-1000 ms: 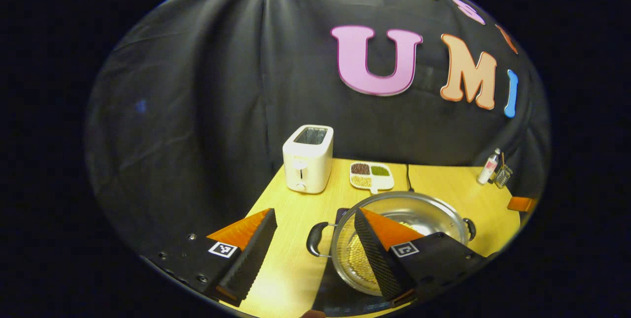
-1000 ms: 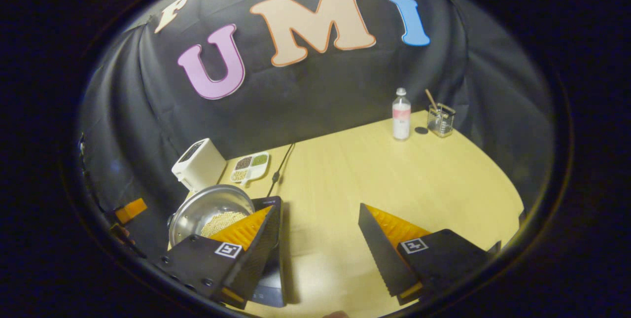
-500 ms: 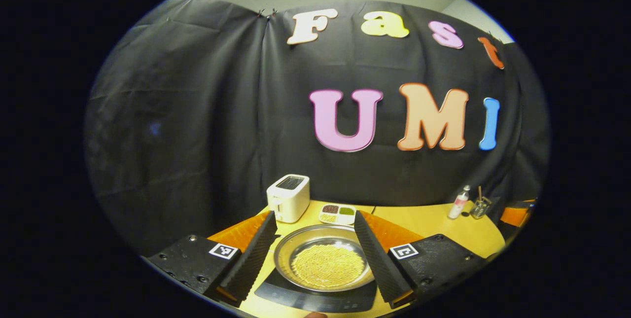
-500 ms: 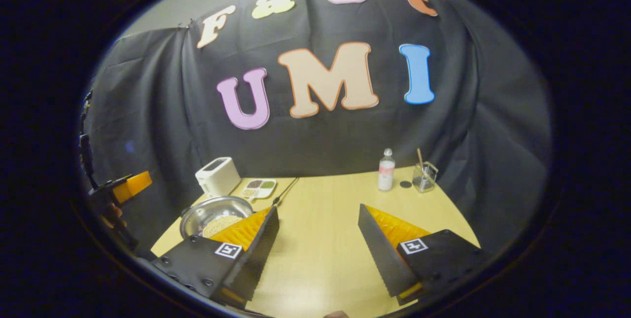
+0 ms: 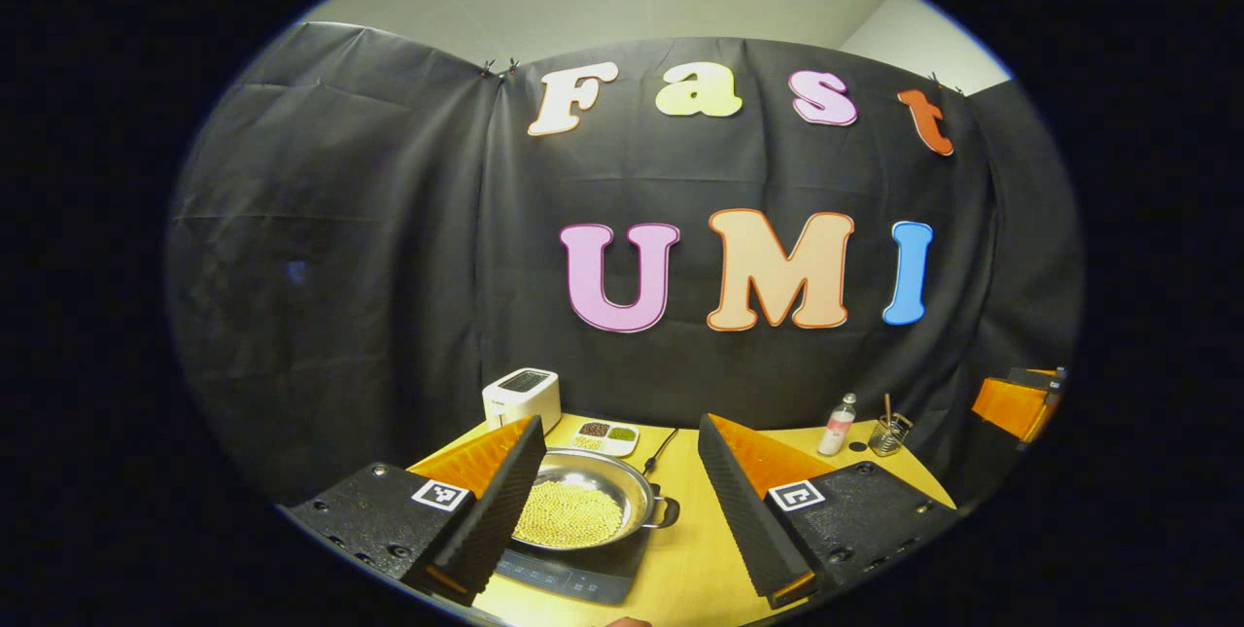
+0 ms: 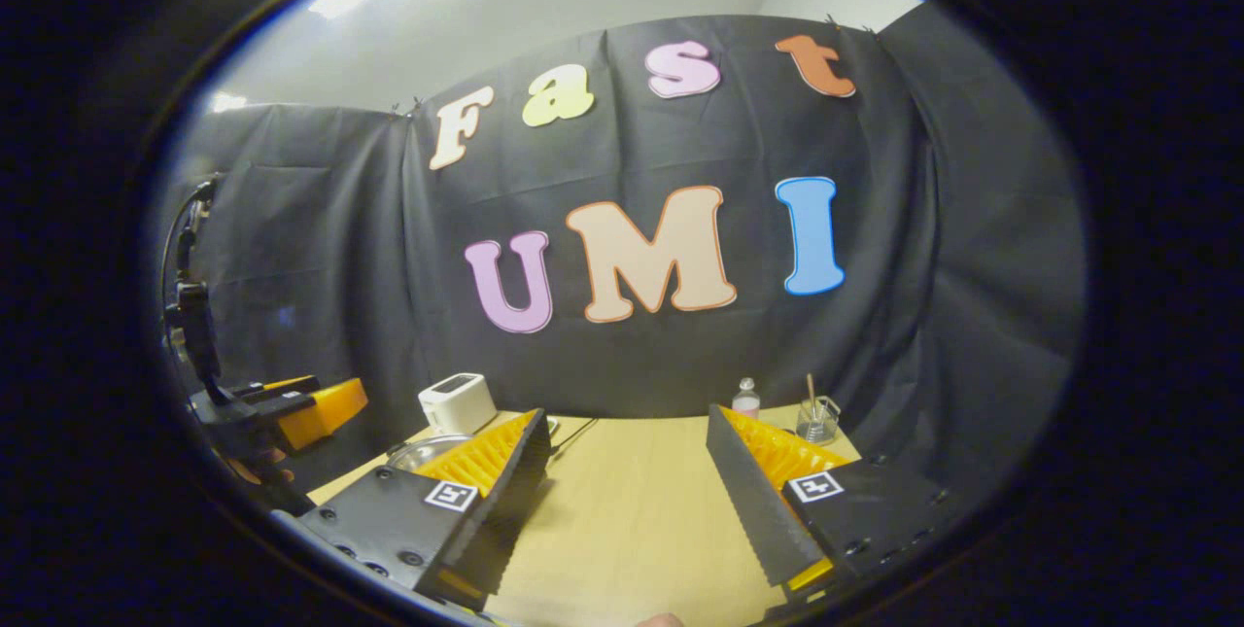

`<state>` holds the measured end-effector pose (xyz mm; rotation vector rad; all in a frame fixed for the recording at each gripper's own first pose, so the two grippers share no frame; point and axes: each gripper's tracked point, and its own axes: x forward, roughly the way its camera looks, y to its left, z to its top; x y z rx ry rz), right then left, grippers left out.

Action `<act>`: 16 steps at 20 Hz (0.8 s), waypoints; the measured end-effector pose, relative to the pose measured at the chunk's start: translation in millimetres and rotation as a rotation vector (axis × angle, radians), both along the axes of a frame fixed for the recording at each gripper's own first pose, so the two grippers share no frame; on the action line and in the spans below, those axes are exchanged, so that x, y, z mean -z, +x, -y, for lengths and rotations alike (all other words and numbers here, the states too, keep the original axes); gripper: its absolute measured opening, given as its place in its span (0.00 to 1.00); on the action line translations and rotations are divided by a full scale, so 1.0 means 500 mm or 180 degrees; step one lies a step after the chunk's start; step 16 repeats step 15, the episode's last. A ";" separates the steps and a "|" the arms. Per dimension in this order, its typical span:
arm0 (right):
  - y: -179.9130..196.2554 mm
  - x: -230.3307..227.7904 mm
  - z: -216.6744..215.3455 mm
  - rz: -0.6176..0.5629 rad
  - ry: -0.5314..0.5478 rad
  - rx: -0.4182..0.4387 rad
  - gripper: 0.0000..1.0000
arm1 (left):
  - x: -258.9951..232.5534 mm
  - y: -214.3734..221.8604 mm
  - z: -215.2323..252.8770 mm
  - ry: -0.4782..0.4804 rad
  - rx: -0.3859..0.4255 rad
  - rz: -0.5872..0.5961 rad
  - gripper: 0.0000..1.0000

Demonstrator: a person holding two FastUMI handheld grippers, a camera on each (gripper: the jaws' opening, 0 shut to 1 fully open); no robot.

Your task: First push the handle of the pot to place it horizontally, then grasp the pot with both hands and set it on the induction cooktop.

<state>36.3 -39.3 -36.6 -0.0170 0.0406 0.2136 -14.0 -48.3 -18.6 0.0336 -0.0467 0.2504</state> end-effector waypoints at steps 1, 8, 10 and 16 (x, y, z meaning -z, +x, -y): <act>-0.009 -0.006 0.003 0.0023 0.0003 -0.0023 0.91 | -0.001 -0.005 0.016 0.0033 0.0001 -0.0004 0.99; -0.044 -0.044 0.011 0.0167 0.0116 -0.0155 0.99 | -0.033 -0.020 0.063 0.0058 -0.0021 0.0070 0.96; -0.050 -0.043 0.009 0.0168 0.0134 -0.0198 0.99 | -0.032 -0.026 0.060 0.0050 -0.0073 0.0067 0.93; -0.053 -0.038 0.010 0.0171 0.0144 -0.0239 0.91 | -0.021 -0.027 0.087 -0.0027 0.0041 0.0108 0.96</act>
